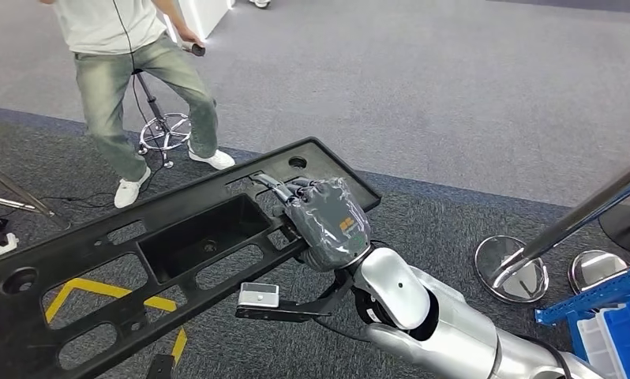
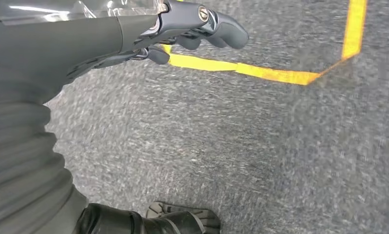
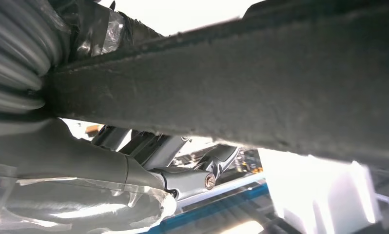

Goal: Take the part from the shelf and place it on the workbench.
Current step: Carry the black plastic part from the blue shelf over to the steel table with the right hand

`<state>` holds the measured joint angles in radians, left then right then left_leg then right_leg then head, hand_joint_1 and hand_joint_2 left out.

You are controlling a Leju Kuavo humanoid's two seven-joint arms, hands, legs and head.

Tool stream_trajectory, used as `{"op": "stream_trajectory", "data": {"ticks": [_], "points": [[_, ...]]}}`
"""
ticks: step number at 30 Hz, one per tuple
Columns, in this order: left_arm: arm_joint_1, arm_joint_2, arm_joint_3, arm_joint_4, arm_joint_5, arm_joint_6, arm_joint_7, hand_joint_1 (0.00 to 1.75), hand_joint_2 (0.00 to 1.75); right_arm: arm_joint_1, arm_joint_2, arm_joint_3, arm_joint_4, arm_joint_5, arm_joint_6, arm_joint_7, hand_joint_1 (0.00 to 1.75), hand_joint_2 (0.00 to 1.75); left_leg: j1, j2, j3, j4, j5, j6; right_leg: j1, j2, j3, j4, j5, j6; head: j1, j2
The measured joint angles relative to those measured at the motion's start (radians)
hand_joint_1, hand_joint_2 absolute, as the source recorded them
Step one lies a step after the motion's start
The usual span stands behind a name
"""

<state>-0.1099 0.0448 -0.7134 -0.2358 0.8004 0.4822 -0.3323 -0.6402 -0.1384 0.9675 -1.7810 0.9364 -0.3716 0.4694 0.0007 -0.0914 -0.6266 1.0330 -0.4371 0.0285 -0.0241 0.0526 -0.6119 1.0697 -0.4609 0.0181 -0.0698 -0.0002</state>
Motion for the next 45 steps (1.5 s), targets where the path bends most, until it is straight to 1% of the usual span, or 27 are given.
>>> {"op": "stream_trajectory", "data": {"ticks": [1,3,5,7,9,10,11,14,16,18,20,22,23,25,26,27,29,30,32,34,35,36,39,40,41,43,45], "points": [[0.000,0.000,0.000,0.000,0.001,0.000,0.000,0.00,1.75,0.000,0.000,0.000,0.001,0.000,0.000,0.000,1.75,1.75,0.002,-0.009,-0.007,0.004,0.000,-0.006,0.001,0.007,0.002,-0.006,-0.005,-0.004,0.000,0.000],[0.004,0.002,0.000,0.000,0.002,0.000,0.000,0.00,1.75,0.000,0.000,0.000,0.001,-0.001,0.000,-0.001,1.75,1.75,0.006,-0.017,-0.014,0.005,0.002,-0.017,0.003,-0.009,0.003,-0.010,-0.002,-0.017,0.002,0.000],[0.006,0.003,0.000,0.000,0.004,0.000,0.000,0.00,1.75,-0.002,0.001,0.000,0.001,-0.001,0.000,-0.001,1.75,1.75,0.005,0.017,-0.030,0.037,-0.017,-0.027,0.001,-0.028,0.010,-0.017,0.000,-0.029,-0.005,0.000],[0.003,0.002,0.000,0.000,0.004,0.000,0.000,0.00,1.75,-0.003,0.001,0.000,0.001,-0.002,0.000,-0.001,1.75,1.75,0.007,0.066,-0.083,0.143,-0.066,-0.036,0.004,-0.048,0.015,-0.019,-0.002,-0.037,-0.013,0.000],[0.001,0.002,0.000,0.000,0.004,0.000,0.000,0.00,1.75,-0.003,0.001,0.000,0.002,-0.003,0.000,-0.001,1.75,1.75,0.011,0.083,-0.145,0.256,-0.104,-0.042,0.009,-0.069,0.015,-0.019,-0.005,-0.042,-0.014,0.000],[0.002,0.002,0.000,0.000,0.004,0.000,0.000,0.00,1.75,-0.003,0.001,0.000,0.003,-0.003,0.000,-0.001,1.75,1.75,0.011,0.085,-0.155,0.270,-0.099,-0.042,0.010,-0.080,0.016,-0.019,-0.007,-0.042,-0.014,0.000],[0.003,0.002,0.000,0.000,0.004,0.000,0.000,0.00,1.75,-0.003,0.001,0.000,0.003,-0.003,0.000,-0.001,1.75,1.75,0.011,0.087,-0.144,0.245,-0.076,-0.040,0.011,-0.089,0.018,-0.019,-0.009,-0.041,-0.014,0.000],[0.001,0.002,0.000,0.000,0.004,0.000,0.001,0.00,1.75,-0.005,0.001,0.000,0.003,-0.003,0.000,-0.001,1.75,1.75,0.001,0.122,-0.046,0.053,0.004,-0.025,0.014,-0.117,0.029,-0.020,-0.018,-0.034,-0.013,0.000],[-0.002,0.002,0.000,0.000,0.003,0.001,0.002,0.00,1.75,-0.006,0.001,0.000,0.003,-0.003,0.000,-0.001,1.75,1.75,-0.010,0.135,-0.020,0.001,0.008,-0.013,0.017,-0.132,0.034,-0.023,-0.022,-0.026,-0.013,0.000],[0.000,0.003,0.000,0.000,0.003,0.002,0.003,0.00,1.75,-0.007,0.001,0.000,0.003,-0.003,-0.001,-0.001,1.75,1.75,-0.012,0.115,-0.014,-0.008,0.011,-0.001,0.019,-0.147,0.038,-0.029,-0.026,-0.014,-0.013,0.000],[0.004,0.003,0.000,0.000,0.003,0.003,0.004,0.00,1.75,-0.009,0.001,-0.001,0.004,-0.003,-0.001,0.000,1.75,1.75,-0.007,0.098,0.003,-0.027,0.017,0.008,0.020,-0.131,0.036,-0.013,-0.042,-0.005,-0.010,0.000],[0.003,0.002,0.000,0.000,0.003,0.003,0.006,0.00,1.75,-0.010,0.001,-0.002,0.004,-0.003,-0.004,0.000,1.75,1.75,-0.003,0.084,0.014,-0.040,0.020,0.018,0.018,-0.084,-0.006,0.079,-0.088,-0.004,-0.005,0.000],[0.001,0.002,0.000,0.000,0.003,0.003,0.007,0.00,1.75,-0.009,0.000,-0.003,0.004,-0.003,-0.005,0.000,1.75,1.75,-0.003,0.075,0.015,-0.040,0.020,0.022,0.018,-0.066,-0.043,0.147,-0.117,-0.005,-0.004,0.000],[-0.001,0.002,0.000,0.000,0.002,0.003,0.009,0.00,1.75,-0.003,-0.001,-0.004,0.004,-0.001,-0.005,0.003,1.75,1.75,-0.002,0.053,0.015,-0.039,0.017,0.024,0.017,-0.055,-0.100,0.241,-0.137,-0.004,-0.002,0.000],[0.000,0.002,-0.001,0.000,0.001,0.003,0.011,0.00,1.75,0.000,-0.002,-0.004,0.005,0.001,-0.005,0.004,1.75,1.75,-0.002,0.041,0.015,-0.037,0.016,0.024,0.015,-0.054,-0.103,0.236,-0.119,-0.004,-0.002,0.000],[0.002,0.002,-0.001,0.000,-0.001,0.003,0.012,0.00,1.75,0.001,-0.003,-0.004,0.005,0.003,-0.005,0.006,1.75,1.75,-0.001,0.028,0.015,-0.034,0.013,0.021,0.014,-0.050,-0.088,0.194,-0.086,-0.003,-0.001,0.000],[0.003,0.002,-0.003,0.000,-0.004,0.003,0.014,0.00,1.75,0.001,-0.005,-0.006,0.004,0.005,-0.005,0.008,1.75,1.75,0.000,0.004,0.010,-0.019,0.006,0.011,0.007,-0.014,-0.032,0.065,-0.019,-0.003,-0.001,0.000],[0.001,0.002,-0.005,0.000,-0.004,0.004,0.015,0.00,1.75,0.001,-0.006,-0.007,0.004,0.005,-0.005,0.009,1.75,1.75,0.000,-0.006,0.005,-0.011,0.002,0.005,0.004,0.004,-0.011,0.020,-0.005,-0.005,-0.002,0.000],[0.000,0.004,-0.007,0.000,-0.004,0.005,0.015,0.00,1.75,0.002,-0.007,-0.009,0.004,0.005,-0.005,0.008,1.75,1.75,0.001,-0.026,-0.007,0.000,0.000,-0.006,0.005,0.014,0.004,-0.011,-0.007,-0.013,-0.001,0.000],[0.007,0.008,-0.007,0.000,0.000,0.007,0.015,0.00,1.75,0.002,-0.008,-0.009,0.003,0.000,-0.005,0.005,1.75,1.75,0.006,-0.038,-0.013,0.000,-0.001,-0.013,0.006,-0.003,0.006,-0.012,-0.007,-0.023,0.001,0.000],[0.010,0.009,-0.007,0.000,0.004,0.008,0.013,0.00,1.75,0.001,-0.008,-0.009,0.003,-0.006,-0.005,0.001,1.75,1.75,0.005,-0.030,-0.015,0.005,-0.003,-0.017,0.006,-0.012,0.009,-0.015,-0.006,-0.028,0.000,0.000],[0.013,0.010,-0.007,0.000,0.010,0.009,0.011,0.00,1.75,0.001,-0.008,-0.010,0.003,-0.017,-0.006,-0.004,1.75,1.75,0.004,-0.007,-0.023,0.023,-0.014,-0.020,0.005,-0.021,0.013,-0.017,-0.007,-0.033,-0.004,0.000],[0.013,0.014,-0.008,0.000,0.028,0.009,-0.001,0.00,1.75,0.000,-0.007,-0.010,0.003,-0.061,-0.011,-0.026,1.75,1.75,0.004,0.073,-0.112,0.196,-0.086,-0.032,0.013,-0.058,0.022,-0.019,-0.013,-0.044,-0.014,0.000],[0.013,0.016,-0.008,0.000,0.033,0.009,-0.003,0.00,1.75,0.001,-0.008,-0.010,0.003,-0.072,-0.012,-0.031,1.75,1.75,0.005,0.082,-0.144,0.252,-0.102,-0.034,0.016,-0.072,0.024,-0.019,-0.016,-0.047,-0.014,0.000],[0.015,0.018,-0.008,0.000,0.036,0.009,-0.004,0.00,1.75,0.001,-0.008,-0.010,0.003,-0.078,-0.012,-0.032,1.75,1.75,0.006,0.084,-0.160,0.274,-0.101,-0.032,0.018,-0.083,0.025,-0.019,-0.019,-0.048,-0.014,0.000],[0.019,0.023,-0.007,0.000,0.039,0.010,-0.002,0.00,1.75,0.000,-0.008,-0.011,0.003,-0.084,-0.012,-0.032,1.75,1.75,0.004,0.087,-0.136,0.218,-0.055,-0.024,0.022,-0.102,0.031,-0.019,-0.024,-0.049,-0.014,0.000],[0.021,0.027,-0.007,0.000,0.039,0.011,-0.001,0.00,1.75,-0.001,-0.010,-0.014,0.002,-0.086,-0.011,-0.025,1.75,1.75,-0.006,0.114,-0.066,0.083,-0.003,-0.010,0.025,-0.121,0.042,-0.022,-0.031,-0.047,-0.014,0.000]]}}
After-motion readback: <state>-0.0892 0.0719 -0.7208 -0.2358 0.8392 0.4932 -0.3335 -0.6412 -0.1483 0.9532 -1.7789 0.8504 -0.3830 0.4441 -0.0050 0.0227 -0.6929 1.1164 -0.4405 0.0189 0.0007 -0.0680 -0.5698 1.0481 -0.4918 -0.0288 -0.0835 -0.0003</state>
